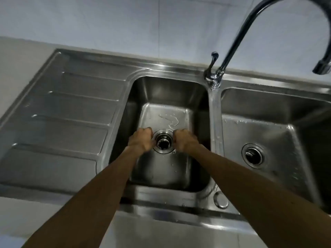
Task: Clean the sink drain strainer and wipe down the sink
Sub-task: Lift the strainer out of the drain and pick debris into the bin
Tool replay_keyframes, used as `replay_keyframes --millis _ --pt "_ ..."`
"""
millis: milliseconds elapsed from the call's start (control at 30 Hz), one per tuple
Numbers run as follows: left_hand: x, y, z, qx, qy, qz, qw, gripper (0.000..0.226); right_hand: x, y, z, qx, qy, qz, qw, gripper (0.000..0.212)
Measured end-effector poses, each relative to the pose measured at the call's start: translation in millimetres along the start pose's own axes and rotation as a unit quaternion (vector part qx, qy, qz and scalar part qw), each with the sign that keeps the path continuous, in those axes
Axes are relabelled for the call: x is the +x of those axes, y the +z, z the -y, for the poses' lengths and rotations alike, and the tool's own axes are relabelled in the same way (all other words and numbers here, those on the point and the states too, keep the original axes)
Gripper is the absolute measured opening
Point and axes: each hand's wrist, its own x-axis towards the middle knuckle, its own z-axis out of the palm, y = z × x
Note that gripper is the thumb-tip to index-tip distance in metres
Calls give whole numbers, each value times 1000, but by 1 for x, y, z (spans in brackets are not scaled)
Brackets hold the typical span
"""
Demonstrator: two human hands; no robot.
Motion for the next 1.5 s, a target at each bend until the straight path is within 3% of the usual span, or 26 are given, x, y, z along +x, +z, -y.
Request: replay_keyframes --millis 267,700,967,1100,1267,1500 --pt "43 33 -6 97 -10 -30 995 59 38 31 2 -1 55 -30 998 53" --pt "59 52 -14 171 15 -49 984 53 52 48 11 29 134 -84 987 40" --pt "31 10 -21 102 31 -88 990 43 22 -2 19 134 112 -94 980 40" --pt "-7 -38 -37 8 68 -117 991 30 -20 -47 11 196 71 -96 973 31" --pt "-59 -65 -90 -127 141 -157 969 24 -78 -95 -50 241 47 -145 959 26" --pt "-89 -31 -202 -117 252 -118 953 23 -149 -107 -156 241 130 -170 947 27"
